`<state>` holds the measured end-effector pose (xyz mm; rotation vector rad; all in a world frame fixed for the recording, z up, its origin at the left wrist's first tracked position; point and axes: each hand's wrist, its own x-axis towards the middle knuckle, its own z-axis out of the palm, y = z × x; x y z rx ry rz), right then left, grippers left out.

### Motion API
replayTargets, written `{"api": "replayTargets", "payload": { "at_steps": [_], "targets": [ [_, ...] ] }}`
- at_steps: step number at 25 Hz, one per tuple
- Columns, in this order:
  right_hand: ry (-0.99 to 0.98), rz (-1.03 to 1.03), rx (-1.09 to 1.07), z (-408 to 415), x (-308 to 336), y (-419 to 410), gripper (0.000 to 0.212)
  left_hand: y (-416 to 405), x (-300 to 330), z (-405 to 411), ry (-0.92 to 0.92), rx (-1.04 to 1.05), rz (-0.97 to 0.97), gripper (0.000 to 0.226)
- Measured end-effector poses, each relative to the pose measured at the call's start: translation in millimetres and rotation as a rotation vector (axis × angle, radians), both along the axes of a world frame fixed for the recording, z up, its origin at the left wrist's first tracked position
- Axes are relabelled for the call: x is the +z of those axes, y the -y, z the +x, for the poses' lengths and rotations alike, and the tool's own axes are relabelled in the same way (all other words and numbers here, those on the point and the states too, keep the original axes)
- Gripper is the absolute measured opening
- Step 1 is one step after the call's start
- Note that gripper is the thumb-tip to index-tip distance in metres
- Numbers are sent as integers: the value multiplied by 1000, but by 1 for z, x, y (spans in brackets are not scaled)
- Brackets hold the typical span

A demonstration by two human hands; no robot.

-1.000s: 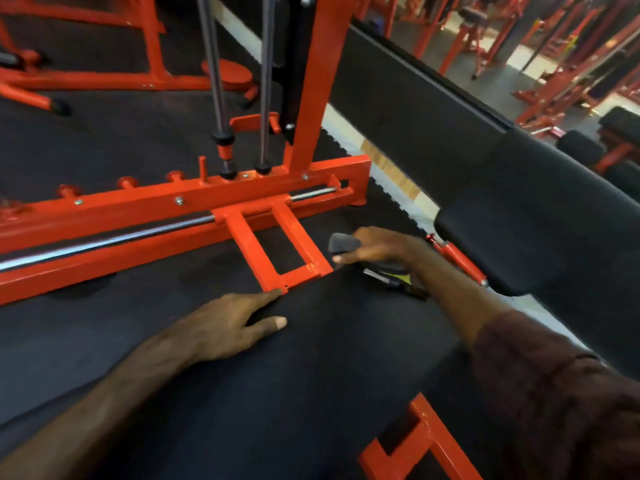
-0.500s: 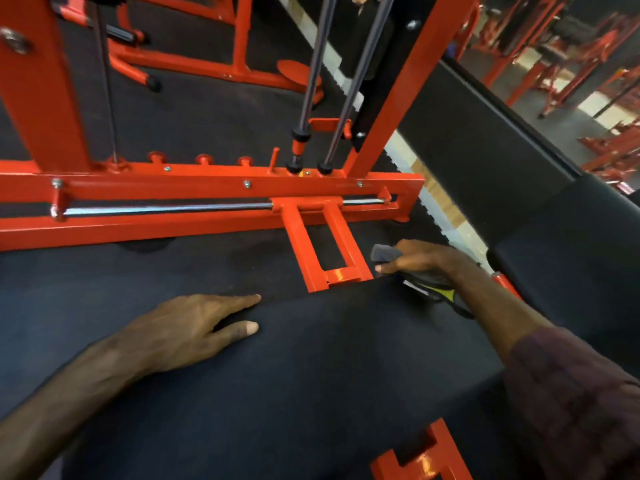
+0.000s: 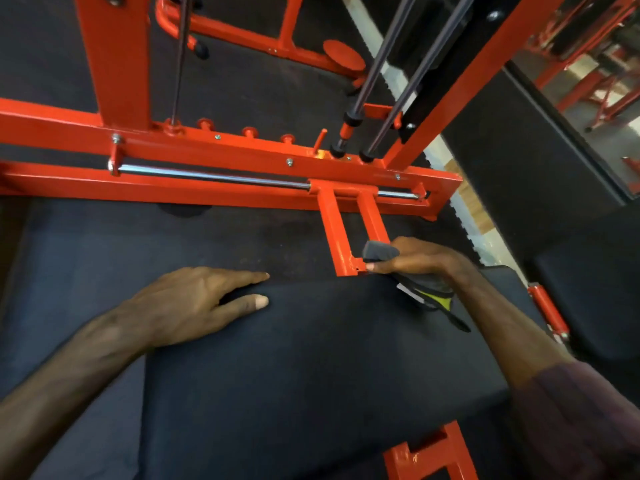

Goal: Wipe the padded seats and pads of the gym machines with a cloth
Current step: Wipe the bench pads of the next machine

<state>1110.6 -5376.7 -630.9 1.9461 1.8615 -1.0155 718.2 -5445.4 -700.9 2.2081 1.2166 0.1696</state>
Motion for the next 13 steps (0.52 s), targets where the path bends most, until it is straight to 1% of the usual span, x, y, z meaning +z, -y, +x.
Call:
{"api": "replayTargets", "payload": {
  "at_steps": [2, 3, 5, 7, 9, 11, 13],
  "targets": [
    [-77, 29, 58, -37, -10, 10, 27, 0, -7, -7, 55, -8, -5, 73],
    [-102, 46, 64, -51, -12, 14, 23, 0, -10, -9, 76, -14, -8, 71],
    [-179, 54, 2, -62, -5, 19, 22, 1, -12, -13, 114, -14, -4, 66],
    [-115, 53, -56, -62, 4, 17, 24, 4, -15, -19, 171, 6, -6, 64],
    [-25, 39, -34, -82, 2, 18, 22, 11, -23, -26, 237, 40, -16, 65],
    [-64, 58, 71, -121, -6, 24, 21, 17, -31, -31, 315, 99, -23, 64],
    [-124, 96, 76, -141, -11, 28, 31, 19, -34, -30, 388, 156, -15, 55]
  ]
}}
